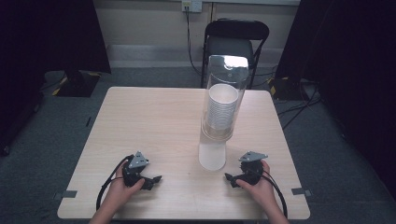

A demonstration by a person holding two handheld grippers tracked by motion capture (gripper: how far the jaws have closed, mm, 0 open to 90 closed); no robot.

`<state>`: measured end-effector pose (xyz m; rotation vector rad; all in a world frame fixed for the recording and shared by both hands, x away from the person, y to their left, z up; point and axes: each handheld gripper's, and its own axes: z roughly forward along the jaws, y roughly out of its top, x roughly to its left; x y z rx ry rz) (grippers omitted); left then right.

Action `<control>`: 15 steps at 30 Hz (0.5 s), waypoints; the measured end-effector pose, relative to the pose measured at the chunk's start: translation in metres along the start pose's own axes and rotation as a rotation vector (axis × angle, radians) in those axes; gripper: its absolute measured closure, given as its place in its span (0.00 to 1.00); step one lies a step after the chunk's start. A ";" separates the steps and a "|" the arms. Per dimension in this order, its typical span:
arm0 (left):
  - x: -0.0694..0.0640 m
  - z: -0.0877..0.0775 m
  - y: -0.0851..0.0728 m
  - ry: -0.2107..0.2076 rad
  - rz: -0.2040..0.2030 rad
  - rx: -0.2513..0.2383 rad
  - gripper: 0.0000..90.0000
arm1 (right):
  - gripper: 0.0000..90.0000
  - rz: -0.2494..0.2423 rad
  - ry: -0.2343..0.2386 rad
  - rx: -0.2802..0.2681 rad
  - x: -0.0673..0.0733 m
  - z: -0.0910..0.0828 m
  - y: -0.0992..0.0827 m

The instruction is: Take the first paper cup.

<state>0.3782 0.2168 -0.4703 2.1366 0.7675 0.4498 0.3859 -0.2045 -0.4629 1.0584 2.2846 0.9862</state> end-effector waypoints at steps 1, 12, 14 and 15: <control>0.000 0.000 0.000 0.000 -0.001 0.000 0.15 | 0.00 0.006 -0.009 0.002 0.001 0.000 0.000; 0.000 0.001 0.000 -0.008 0.016 0.005 0.11 | 0.18 0.004 0.012 -0.051 0.007 -0.001 0.004; 0.000 0.001 0.000 -0.008 0.016 0.006 0.11 | 0.19 0.006 0.038 -0.095 0.009 -0.004 0.008; 0.000 0.001 0.000 -0.009 0.016 0.006 0.11 | 0.17 -0.008 0.056 -0.132 0.011 -0.009 0.014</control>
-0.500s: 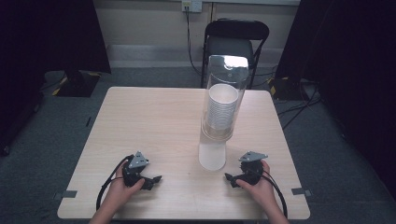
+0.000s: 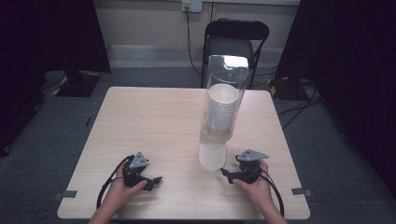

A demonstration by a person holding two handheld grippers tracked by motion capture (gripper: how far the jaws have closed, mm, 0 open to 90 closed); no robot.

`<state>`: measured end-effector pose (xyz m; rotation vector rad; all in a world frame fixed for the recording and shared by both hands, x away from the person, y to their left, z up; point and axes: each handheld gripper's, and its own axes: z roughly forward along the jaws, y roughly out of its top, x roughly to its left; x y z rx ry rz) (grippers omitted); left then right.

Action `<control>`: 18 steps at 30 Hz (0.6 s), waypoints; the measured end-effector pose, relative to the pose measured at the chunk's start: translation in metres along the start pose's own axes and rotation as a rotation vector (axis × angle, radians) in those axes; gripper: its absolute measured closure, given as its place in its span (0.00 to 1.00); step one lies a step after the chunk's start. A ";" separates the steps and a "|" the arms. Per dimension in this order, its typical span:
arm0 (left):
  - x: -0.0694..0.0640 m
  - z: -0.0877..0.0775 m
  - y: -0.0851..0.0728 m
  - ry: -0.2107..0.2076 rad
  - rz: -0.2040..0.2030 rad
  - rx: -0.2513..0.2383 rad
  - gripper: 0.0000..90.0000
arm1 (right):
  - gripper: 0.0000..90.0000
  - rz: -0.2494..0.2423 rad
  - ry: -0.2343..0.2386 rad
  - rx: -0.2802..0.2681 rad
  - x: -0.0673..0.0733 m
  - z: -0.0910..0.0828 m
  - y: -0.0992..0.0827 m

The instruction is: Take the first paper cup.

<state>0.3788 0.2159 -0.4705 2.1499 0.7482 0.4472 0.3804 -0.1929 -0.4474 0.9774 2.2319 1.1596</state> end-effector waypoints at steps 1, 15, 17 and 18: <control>0.000 0.000 0.000 0.000 0.001 0.000 0.11 | 0.17 0.000 0.000 0.000 0.000 0.000 0.000; 0.000 0.000 0.000 0.000 0.000 0.000 0.11 | 0.18 0.007 0.041 -0.210 0.002 -0.011 0.051; 0.000 0.000 0.000 0.000 0.000 0.000 0.11 | 0.18 0.002 0.037 -0.209 0.002 -0.012 0.053; 0.000 0.000 0.000 0.000 0.000 0.001 0.11 | 0.18 0.002 0.044 -0.228 0.002 -0.011 0.058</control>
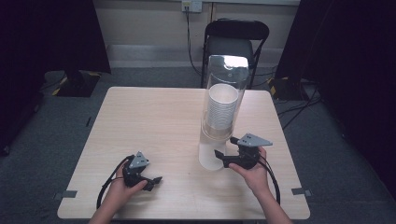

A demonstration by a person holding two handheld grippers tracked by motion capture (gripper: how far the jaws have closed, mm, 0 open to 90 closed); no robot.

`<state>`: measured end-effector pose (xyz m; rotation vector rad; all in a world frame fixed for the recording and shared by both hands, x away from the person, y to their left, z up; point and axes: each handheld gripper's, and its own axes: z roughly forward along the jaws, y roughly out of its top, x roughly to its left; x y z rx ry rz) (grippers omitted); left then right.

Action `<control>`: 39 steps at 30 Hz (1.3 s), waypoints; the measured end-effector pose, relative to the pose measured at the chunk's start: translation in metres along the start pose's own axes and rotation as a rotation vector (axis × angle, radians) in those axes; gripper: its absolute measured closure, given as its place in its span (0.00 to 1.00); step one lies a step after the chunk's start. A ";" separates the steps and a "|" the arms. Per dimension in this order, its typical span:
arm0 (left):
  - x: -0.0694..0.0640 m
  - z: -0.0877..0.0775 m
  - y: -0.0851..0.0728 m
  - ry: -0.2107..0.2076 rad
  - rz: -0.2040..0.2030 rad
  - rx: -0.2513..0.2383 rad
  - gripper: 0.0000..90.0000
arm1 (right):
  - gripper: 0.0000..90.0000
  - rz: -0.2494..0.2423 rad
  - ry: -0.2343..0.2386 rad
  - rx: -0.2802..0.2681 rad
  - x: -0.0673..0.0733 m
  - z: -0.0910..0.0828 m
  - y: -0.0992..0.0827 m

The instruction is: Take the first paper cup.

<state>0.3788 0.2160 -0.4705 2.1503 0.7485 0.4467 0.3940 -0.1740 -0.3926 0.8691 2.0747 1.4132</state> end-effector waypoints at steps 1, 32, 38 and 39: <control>0.000 0.000 0.000 0.000 0.000 0.000 0.11 | 0.17 -0.007 -0.002 0.001 0.000 0.001 0.003; 0.000 0.000 0.000 0.001 0.000 -0.001 0.11 | 0.36 -0.043 -0.002 -0.154 0.003 0.029 0.019; 0.000 0.000 0.000 0.001 0.000 -0.001 0.11 | 0.38 -0.038 0.010 -0.164 0.002 0.029 0.016; 0.000 0.000 0.000 0.001 -0.002 -0.003 0.11 | 0.38 -0.029 0.021 -0.164 0.001 0.029 0.016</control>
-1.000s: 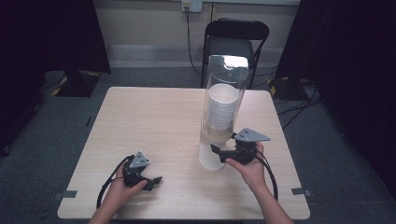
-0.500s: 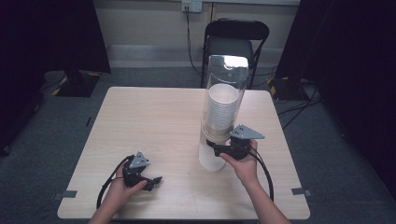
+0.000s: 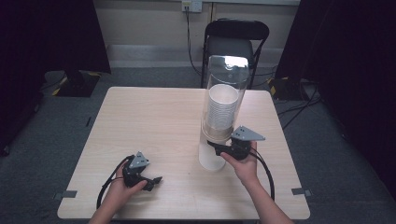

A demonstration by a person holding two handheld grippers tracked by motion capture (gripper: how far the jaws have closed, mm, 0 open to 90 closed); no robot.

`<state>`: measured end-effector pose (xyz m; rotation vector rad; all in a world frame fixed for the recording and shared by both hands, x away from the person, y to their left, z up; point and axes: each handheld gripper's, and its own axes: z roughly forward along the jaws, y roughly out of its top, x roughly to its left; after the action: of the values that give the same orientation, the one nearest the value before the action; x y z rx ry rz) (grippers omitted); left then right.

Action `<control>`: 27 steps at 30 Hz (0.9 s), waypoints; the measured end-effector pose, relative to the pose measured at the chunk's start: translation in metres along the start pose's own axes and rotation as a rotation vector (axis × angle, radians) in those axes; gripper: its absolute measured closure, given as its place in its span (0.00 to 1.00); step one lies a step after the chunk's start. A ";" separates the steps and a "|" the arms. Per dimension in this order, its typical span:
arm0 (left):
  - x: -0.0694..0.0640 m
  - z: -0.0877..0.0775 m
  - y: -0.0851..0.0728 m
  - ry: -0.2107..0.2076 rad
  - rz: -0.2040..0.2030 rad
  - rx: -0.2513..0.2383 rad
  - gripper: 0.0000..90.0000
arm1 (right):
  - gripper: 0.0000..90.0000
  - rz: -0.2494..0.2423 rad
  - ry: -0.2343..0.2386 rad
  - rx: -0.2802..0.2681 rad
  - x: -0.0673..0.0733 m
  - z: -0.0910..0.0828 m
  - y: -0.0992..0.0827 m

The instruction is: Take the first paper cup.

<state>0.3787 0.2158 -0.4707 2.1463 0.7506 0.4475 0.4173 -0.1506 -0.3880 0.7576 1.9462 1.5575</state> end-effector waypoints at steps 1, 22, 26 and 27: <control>0.000 0.000 0.000 -0.001 0.004 0.003 0.11 | 0.38 0.001 -0.004 0.002 0.000 0.000 0.000; 0.000 0.000 0.000 0.004 -0.002 0.001 0.11 | 0.38 0.006 -0.012 -0.019 0.002 -0.001 -0.005; 0.000 0.000 0.000 0.004 -0.002 0.001 0.11 | 0.39 0.024 -0.007 0.002 0.003 0.002 -0.008; 0.000 0.000 0.000 0.004 -0.003 0.000 0.11 | 0.39 0.027 -0.006 0.010 0.003 0.003 -0.011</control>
<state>0.3783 0.2156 -0.4707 2.1445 0.7565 0.4505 0.4163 -0.1489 -0.3995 0.7947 1.9490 1.5600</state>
